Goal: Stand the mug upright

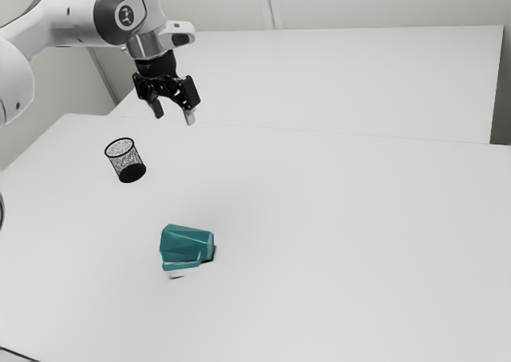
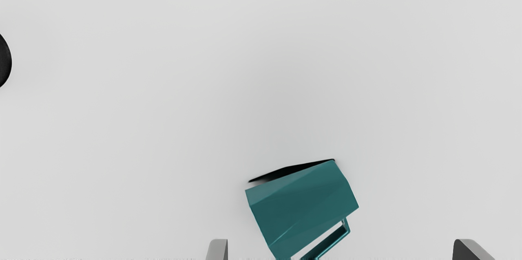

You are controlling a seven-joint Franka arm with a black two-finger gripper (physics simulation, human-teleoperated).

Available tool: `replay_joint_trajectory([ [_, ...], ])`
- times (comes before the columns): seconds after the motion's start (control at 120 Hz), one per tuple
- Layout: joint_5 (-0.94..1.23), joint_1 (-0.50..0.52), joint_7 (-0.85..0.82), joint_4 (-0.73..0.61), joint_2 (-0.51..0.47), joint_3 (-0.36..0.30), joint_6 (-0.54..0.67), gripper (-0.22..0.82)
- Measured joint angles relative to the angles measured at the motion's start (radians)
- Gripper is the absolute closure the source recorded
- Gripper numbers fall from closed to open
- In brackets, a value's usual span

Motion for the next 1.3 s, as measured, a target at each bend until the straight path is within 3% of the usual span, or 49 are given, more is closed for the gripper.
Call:
replay_joint_trajectory([
  [0.4, -0.021, -0.002, -0.013, -0.052, -0.035, 0.003, -0.008, 0.0],
  [0.492, -0.071, -0.002, -0.014, -0.101, -0.072, 0.04, -0.011, 0.0],
  [0.567, -0.155, -0.005, -0.005, -0.163, -0.099, 0.113, -0.013, 0.0],
  [0.817, -0.405, 0.105, 0.045, -0.411, -0.147, 0.264, 0.008, 0.0],
  [1.15, -0.639, 0.294, 0.129, -0.658, -0.143, 0.28, 0.223, 0.0],
  [1.225, -0.672, 0.268, 0.151, -0.664, -0.127, 0.28, 0.253, 0.0],
  [1.3, -0.691, 0.166, 0.17, -0.665, -0.116, 0.28, 0.274, 0.0],
])
